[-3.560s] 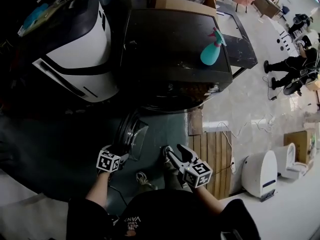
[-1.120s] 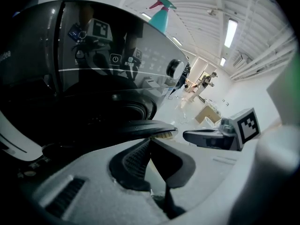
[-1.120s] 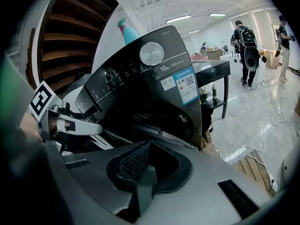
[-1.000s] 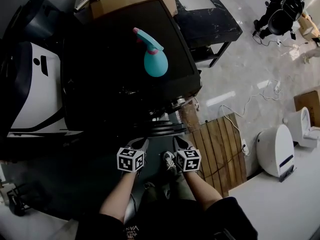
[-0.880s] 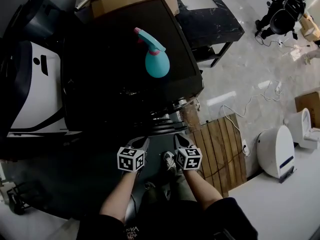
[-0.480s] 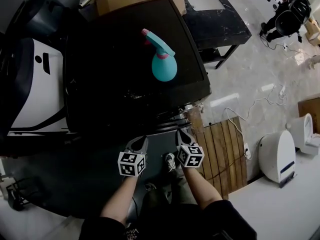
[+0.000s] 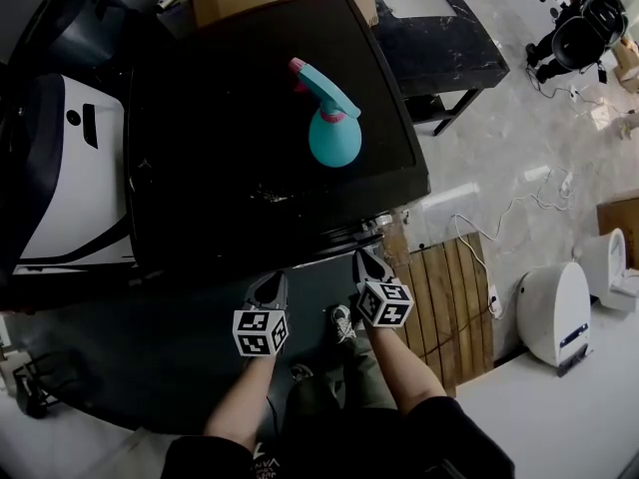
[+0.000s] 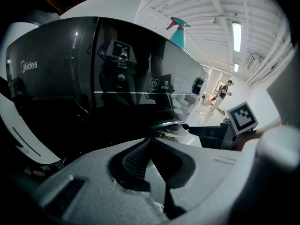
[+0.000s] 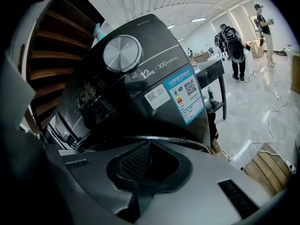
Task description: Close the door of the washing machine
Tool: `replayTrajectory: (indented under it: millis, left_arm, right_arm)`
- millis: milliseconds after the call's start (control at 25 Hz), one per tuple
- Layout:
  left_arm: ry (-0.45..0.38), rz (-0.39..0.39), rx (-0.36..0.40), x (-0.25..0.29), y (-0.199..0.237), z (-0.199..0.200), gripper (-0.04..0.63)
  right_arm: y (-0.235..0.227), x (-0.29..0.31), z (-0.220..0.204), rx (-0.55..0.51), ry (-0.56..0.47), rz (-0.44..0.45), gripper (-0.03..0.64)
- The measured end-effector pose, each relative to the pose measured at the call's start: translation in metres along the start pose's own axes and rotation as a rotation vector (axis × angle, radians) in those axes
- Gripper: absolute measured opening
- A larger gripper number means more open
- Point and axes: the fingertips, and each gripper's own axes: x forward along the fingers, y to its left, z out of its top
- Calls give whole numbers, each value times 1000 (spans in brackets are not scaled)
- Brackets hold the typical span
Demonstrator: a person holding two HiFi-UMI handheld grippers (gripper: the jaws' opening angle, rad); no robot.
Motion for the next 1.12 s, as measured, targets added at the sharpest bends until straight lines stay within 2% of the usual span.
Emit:
replayTrajectory:
  millis: [240,480,680,880,1120]
  left_arm:
    - [-1,-5,-2,5,3,1,11]
    - [25,-27,25,15,3,-1,11]
    - [33,-28,38,16,0,-3,11]
    - [18,-37,45,5,-11,0,11]
    - [-15,-66,70,-20,-23,2,11]
  right_arm:
    - [-3,2,-2,-14,-11,-51,2]
    - [-4,11,1,-69,3,-25,2]
    - [-4,10,2,-72,3,0,2]
    - [1,3,0,-76,41,23,0]
    - [15,-24,-3,-117,34,24,0]
